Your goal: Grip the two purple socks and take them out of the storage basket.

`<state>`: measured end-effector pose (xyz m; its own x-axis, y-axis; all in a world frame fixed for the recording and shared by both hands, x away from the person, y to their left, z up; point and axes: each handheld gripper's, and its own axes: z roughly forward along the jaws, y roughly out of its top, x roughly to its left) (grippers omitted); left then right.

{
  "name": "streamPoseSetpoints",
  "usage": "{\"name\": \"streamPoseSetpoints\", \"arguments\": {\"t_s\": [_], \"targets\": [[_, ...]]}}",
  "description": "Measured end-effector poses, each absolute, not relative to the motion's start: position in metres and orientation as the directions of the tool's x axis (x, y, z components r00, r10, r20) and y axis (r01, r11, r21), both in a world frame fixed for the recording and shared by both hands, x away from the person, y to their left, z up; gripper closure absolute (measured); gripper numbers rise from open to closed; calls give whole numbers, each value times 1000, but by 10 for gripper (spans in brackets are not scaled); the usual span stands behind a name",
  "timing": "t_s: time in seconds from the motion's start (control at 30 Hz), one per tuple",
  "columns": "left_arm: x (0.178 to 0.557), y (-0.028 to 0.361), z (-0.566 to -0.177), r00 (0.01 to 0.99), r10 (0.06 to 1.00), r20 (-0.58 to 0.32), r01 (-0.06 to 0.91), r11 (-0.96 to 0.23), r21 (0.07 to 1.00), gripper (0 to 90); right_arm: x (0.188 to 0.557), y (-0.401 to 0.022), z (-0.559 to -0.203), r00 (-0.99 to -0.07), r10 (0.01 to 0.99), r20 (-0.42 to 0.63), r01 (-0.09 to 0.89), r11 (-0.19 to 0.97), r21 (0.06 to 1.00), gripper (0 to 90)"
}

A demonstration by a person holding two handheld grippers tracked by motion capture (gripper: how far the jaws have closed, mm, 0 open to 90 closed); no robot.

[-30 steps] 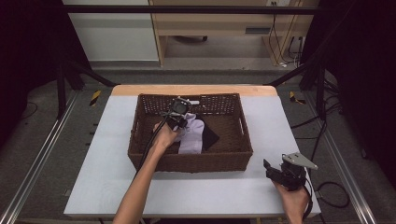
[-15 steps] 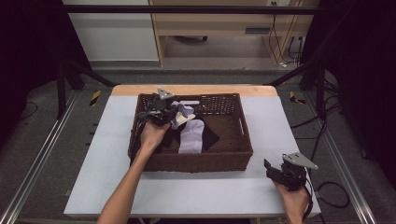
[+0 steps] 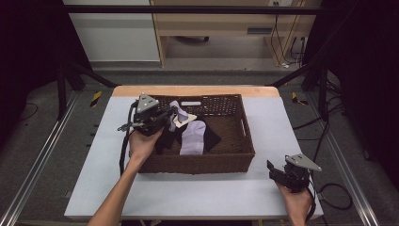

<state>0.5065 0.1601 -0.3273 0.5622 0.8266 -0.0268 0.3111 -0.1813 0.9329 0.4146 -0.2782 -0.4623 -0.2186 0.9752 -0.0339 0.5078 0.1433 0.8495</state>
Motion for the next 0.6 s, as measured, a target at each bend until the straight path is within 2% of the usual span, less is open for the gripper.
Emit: {"name": "streamPoseSetpoints", "arguments": {"t_s": [0.27,0.6], "targets": [[474,170,-313,608,794,-21,242,-160,957,849,413,-278,-462,-227,973,-33,501,146,853,397],[434,177,-303,670,742,-21,188,-142,972,848,412,-279,-462,-235,971,-37,499,153,853,470]]}}
